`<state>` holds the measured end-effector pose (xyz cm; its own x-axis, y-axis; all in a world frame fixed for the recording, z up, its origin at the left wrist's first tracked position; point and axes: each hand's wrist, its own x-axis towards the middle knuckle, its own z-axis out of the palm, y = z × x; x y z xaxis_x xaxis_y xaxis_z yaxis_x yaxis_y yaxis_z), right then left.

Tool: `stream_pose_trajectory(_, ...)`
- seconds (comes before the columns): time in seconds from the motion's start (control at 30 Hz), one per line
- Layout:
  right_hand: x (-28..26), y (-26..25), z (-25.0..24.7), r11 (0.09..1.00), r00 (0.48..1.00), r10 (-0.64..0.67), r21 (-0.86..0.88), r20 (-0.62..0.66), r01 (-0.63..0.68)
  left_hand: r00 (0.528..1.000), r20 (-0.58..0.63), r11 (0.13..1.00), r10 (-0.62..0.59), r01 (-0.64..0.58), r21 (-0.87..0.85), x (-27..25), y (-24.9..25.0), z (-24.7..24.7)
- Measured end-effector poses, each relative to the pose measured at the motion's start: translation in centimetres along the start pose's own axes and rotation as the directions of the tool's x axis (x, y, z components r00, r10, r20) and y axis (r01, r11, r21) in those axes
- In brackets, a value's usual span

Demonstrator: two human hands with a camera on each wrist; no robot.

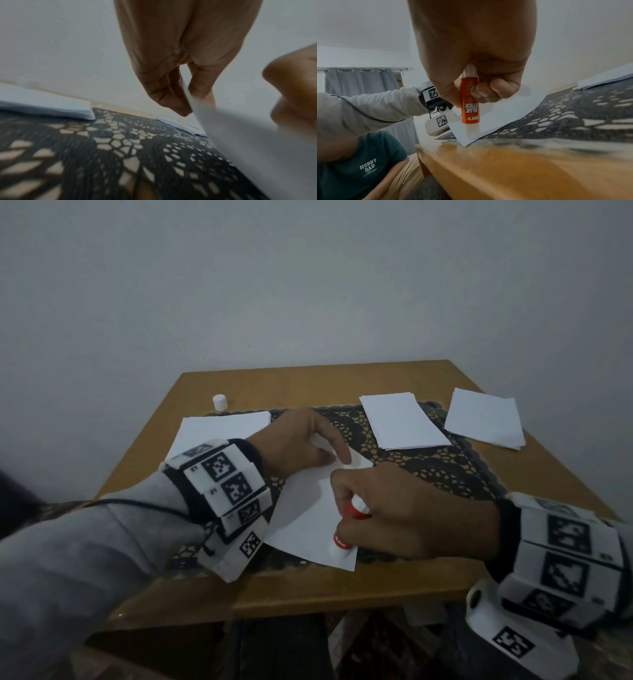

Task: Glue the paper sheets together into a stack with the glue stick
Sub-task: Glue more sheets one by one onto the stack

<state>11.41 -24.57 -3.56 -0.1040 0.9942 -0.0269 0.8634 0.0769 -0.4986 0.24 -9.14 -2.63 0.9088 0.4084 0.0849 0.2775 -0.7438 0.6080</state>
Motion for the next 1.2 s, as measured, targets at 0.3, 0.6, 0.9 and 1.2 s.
stream_pose_trajectory(0.3,1.0,2.4,-2.5,0.994,0.983,0.08,0.092,-0.165,-0.066,0.909,0.359,0.971,-0.21,0.151,0.186,-0.4,0.8,-2.9)
stream_pose_trajectory(0.6,4.0,6.5,-5.4,0.968,0.871,0.226,0.003,-0.436,-0.249,0.93,0.164,0.94,-0.329,0.306,0.149,-2.1,-1.6,-2.1)
stream_pose_trajectory(0.9,4.4,5.9,-3.6,0.98,0.929,0.165,-0.05,-0.332,-0.192,0.933,0.141,0.937,-0.332,0.309,0.161,-2.9,-2.7,-0.5)
stream_pose_trajectory(1.2,4.4,5.0,-2.9,0.988,0.967,0.116,-0.075,-0.225,-0.136,0.945,0.153,0.924,-0.291,0.236,0.3,-2.9,-1.7,0.3)
